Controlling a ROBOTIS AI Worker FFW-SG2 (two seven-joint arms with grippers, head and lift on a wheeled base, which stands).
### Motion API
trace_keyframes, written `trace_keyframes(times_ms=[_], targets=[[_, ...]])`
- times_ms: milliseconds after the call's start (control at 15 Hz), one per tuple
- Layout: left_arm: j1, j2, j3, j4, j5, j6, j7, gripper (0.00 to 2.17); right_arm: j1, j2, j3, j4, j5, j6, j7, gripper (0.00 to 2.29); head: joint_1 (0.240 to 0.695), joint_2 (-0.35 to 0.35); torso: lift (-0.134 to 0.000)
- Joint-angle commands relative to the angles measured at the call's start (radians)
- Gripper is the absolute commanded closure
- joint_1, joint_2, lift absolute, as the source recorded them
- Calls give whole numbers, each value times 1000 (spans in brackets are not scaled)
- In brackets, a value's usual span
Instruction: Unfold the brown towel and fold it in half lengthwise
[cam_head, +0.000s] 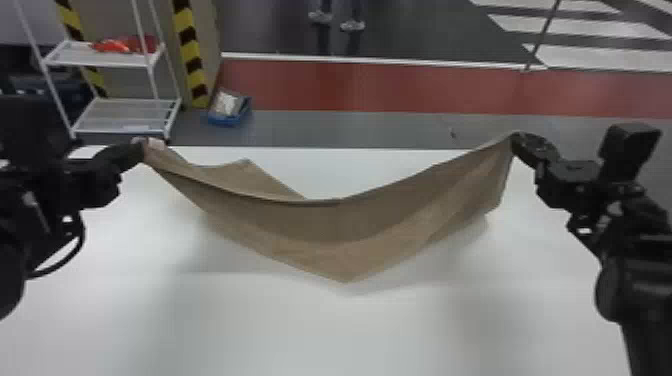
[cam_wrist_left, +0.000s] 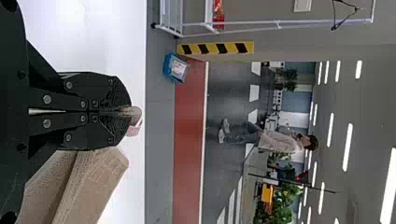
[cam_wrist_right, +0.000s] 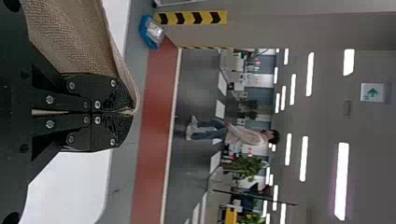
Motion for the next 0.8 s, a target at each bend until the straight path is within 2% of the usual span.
trace_keyframes(times_ms=[0,67,133,200,333,467,600,733], targets=[[-172,25,-33,194,-1,-123,26,1561,-165,-12,71,195,68,-250,-32,1295,621,-67,-125],[-258,34,-50,281,-1,-181,43,1561,-254,-13,84,288,83,-308,-35,1298,592,-56,-125],[-333,39,-49,350,9,-218,45,1561,-337,-15,92,387,89,-388,-37,1298,510,-26,-125],[-368,45,-47,376,23,-230,54,1561,-395,-17,92,463,89,-458,-37,1298,477,-16,-125],[-348,48,-49,317,34,-221,80,1558,-423,-23,107,500,98,-520,-40,1295,403,2,-125],[-221,50,-44,192,40,-218,112,1561,-329,-50,109,485,94,-590,-34,1298,361,12,-125],[-42,36,-41,34,6,-218,155,1561,-170,-70,95,402,62,-627,-14,1298,387,9,-125],[100,11,-33,-53,8,-215,154,1561,-21,-78,88,394,60,-780,0,1298,449,2,-125]])
